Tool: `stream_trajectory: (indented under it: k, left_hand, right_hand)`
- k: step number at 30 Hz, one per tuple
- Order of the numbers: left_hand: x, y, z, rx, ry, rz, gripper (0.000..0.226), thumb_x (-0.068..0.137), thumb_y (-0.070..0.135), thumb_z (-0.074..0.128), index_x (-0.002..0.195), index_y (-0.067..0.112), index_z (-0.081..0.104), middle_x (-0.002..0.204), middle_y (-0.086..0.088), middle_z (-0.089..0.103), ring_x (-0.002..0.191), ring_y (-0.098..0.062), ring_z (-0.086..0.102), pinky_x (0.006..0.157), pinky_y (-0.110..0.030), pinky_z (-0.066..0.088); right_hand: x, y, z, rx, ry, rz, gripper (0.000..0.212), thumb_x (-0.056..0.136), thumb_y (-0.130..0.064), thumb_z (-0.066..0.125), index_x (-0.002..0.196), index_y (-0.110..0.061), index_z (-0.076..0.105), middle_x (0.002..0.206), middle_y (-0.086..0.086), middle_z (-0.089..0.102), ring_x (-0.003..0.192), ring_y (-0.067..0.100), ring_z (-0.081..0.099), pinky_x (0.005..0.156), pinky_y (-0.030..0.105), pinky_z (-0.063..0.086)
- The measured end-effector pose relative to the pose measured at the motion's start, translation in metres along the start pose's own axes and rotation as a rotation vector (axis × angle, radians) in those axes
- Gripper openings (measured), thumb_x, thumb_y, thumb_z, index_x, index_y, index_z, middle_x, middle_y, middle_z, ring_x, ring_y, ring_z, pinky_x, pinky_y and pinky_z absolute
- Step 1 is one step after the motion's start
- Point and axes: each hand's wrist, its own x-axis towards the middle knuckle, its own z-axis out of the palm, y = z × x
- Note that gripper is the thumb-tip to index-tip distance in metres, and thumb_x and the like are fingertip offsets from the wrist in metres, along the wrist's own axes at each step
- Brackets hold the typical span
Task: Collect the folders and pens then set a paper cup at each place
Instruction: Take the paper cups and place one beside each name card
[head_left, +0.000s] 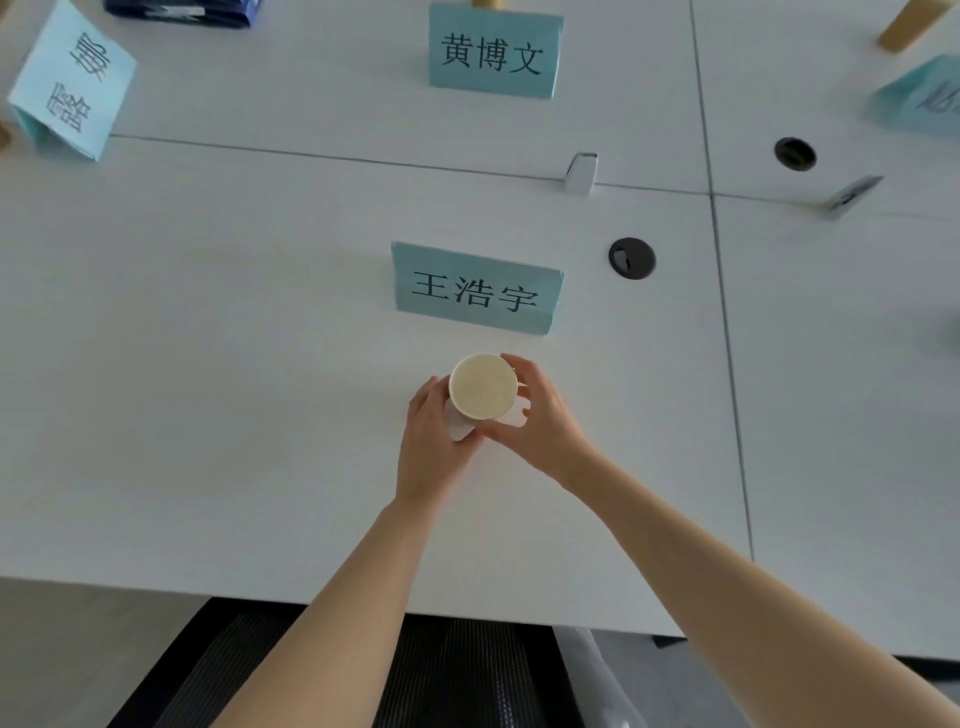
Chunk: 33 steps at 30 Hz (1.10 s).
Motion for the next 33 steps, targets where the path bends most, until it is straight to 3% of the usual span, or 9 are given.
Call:
stream_trajectory:
  k: [8, 15, 20, 27, 30, 33]
  left_hand:
    - [0.007, 0.053, 0.047, -0.017, 0.015, -0.035, 0.061, 0.077, 0.008, 0.074, 0.133, 0.007, 0.049, 0.128, -0.003, 0.058, 0.129, -0.018, 0.040, 0.094, -0.014, 0.031]
    - [0.037, 0.105, 0.107, 0.033, 0.038, -0.031, 0.059, 0.078, 0.017, 0.075, 0.130, 0.008, 0.050, 0.112, -0.005, 0.061, 0.111, -0.023, 0.048, 0.086, -0.034, 0.048]
    - [0.059, 0.115, 0.130, 0.040, 0.073, -0.047, 0.061, 0.080, 0.024, 0.075, 0.133, 0.013, 0.047, 0.117, -0.006, 0.060, 0.112, -0.022, 0.049, 0.084, -0.034, 0.049]
    - [0.069, 0.113, 0.144, 0.038, 0.134, -0.147, 0.056, 0.090, 0.029, 0.066, 0.138, 0.015, 0.043, 0.124, -0.004, 0.059, 0.117, -0.018, 0.047, 0.091, -0.034, 0.050]
    - [0.056, 0.107, 0.147, 0.081, 0.156, -0.172, 0.050, 0.091, 0.030, 0.063, 0.135, 0.018, 0.045, 0.121, 0.002, 0.061, 0.108, -0.017, 0.048, 0.085, -0.035, 0.052]
    - [0.028, 0.101, 0.147, 0.094, 0.178, -0.195, 0.046, 0.092, 0.027, 0.061, 0.134, 0.014, 0.047, 0.126, 0.000, 0.060, 0.112, -0.020, 0.050, 0.086, -0.034, 0.051]
  right_hand:
    - [0.009, 0.019, -0.059, 0.007, 0.013, -0.022, 0.075, 0.070, -0.016, 0.083, 0.132, -0.024, 0.043, 0.132, -0.003, 0.050, 0.116, 0.017, 0.051, 0.100, 0.043, 0.046]
    - [0.042, 0.044, -0.131, 0.050, 0.018, -0.006, 0.074, 0.070, -0.016, 0.084, 0.132, -0.025, 0.044, 0.134, 0.000, 0.050, 0.114, 0.019, 0.056, 0.089, 0.037, 0.054]
    - [0.071, 0.054, -0.155, 0.089, -0.030, -0.013, 0.073, 0.070, -0.015, 0.084, 0.132, -0.026, 0.045, 0.132, 0.000, 0.051, 0.114, 0.019, 0.058, 0.091, 0.045, 0.055]
    - [0.099, 0.051, -0.154, 0.143, -0.072, -0.028, 0.073, 0.071, -0.021, 0.085, 0.131, -0.026, 0.045, 0.127, -0.004, 0.054, 0.114, 0.018, 0.058, 0.091, 0.046, 0.054]
    - [0.099, 0.050, -0.156, 0.118, -0.094, -0.011, 0.088, 0.070, -0.026, 0.086, 0.143, -0.023, 0.035, 0.133, -0.005, 0.050, 0.120, 0.018, 0.054, 0.099, 0.046, 0.049]
    - [0.089, 0.051, -0.164, 0.043, -0.122, 0.030, 0.099, 0.073, -0.034, 0.083, 0.150, -0.021, 0.022, 0.143, -0.001, 0.043, 0.127, 0.019, 0.045, 0.106, 0.042, 0.042]
